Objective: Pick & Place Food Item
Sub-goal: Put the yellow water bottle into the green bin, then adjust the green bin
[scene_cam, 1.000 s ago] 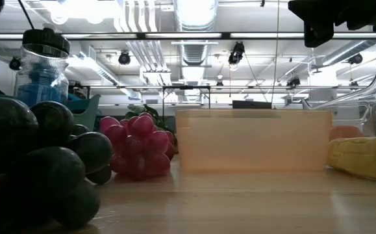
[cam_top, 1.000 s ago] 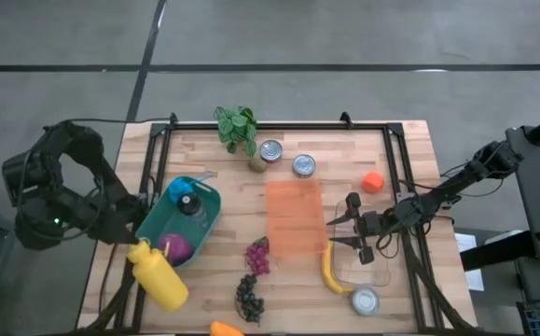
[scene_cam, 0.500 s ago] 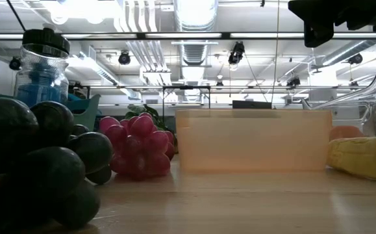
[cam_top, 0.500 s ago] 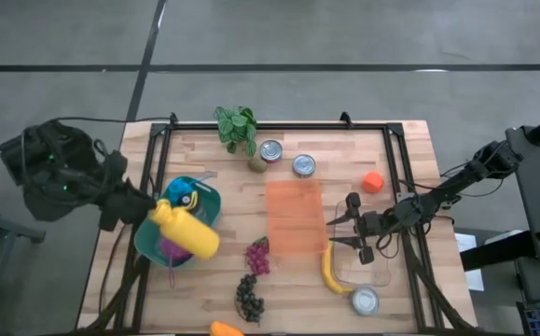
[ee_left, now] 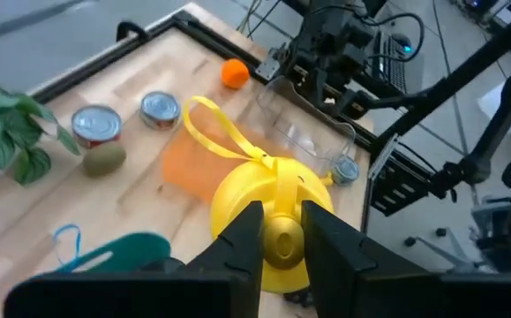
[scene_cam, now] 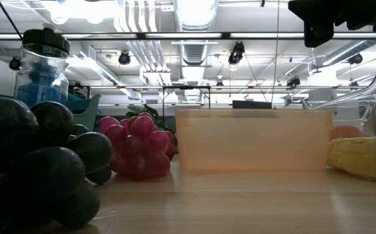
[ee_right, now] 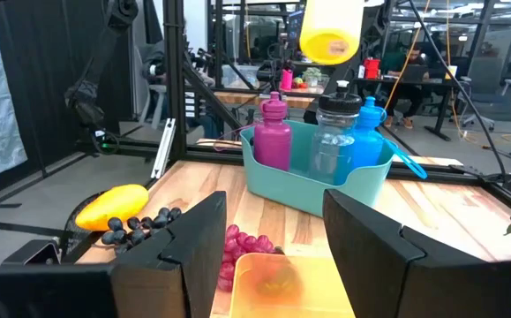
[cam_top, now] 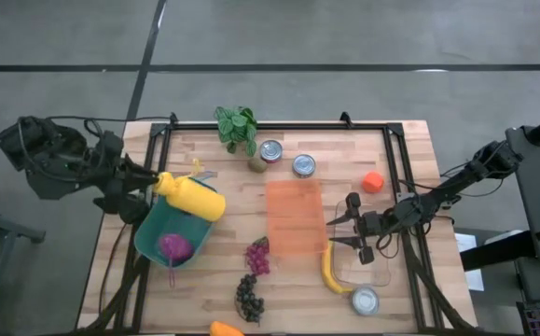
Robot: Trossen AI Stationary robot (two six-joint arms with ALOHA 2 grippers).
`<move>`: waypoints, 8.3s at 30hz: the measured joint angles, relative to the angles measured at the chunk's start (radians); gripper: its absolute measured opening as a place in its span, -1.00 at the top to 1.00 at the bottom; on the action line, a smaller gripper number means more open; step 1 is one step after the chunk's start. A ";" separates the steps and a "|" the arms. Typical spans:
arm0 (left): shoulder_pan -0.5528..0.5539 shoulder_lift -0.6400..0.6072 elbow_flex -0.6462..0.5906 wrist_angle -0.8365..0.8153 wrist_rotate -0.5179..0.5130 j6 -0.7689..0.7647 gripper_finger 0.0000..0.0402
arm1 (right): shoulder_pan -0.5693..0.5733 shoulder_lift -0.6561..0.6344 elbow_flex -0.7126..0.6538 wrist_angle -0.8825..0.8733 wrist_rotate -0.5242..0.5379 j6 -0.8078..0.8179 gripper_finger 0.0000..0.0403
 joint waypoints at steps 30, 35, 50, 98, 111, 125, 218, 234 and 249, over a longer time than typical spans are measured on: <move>0.000 0.184 -0.108 0.001 0.250 0.312 0.67 | 0.000 0.000 0.000 0.000 0.000 0.000 0.06; 0.002 0.217 -0.118 0.002 0.271 0.402 0.67 | 0.000 0.000 0.000 0.000 0.000 0.000 0.06; 0.123 0.229 -0.229 0.001 0.431 0.438 0.67 | 0.000 0.000 0.000 0.000 0.000 0.000 0.06; 0.158 0.230 -0.384 0.003 0.483 0.481 0.67 | 0.000 0.000 0.000 0.000 0.000 0.000 0.06; 0.158 0.230 -0.425 0.075 0.482 0.478 0.67 | 0.000 0.000 0.000 0.000 0.000 0.000 0.06; 0.159 0.230 -0.515 0.140 0.482 0.413 0.67 | 0.000 0.000 0.000 0.000 0.000 0.000 0.06; 0.156 0.051 -0.624 0.252 0.542 0.281 0.20 | 0.000 0.000 0.000 0.000 0.000 0.000 0.06; 0.157 0.051 -0.347 0.221 0.267 0.290 0.20 | 0.000 0.000 0.000 0.000 0.000 0.000 0.06; 0.266 0.051 -0.316 0.325 0.043 0.363 0.20 | 0.000 0.000 0.000 0.000 0.000 0.000 0.06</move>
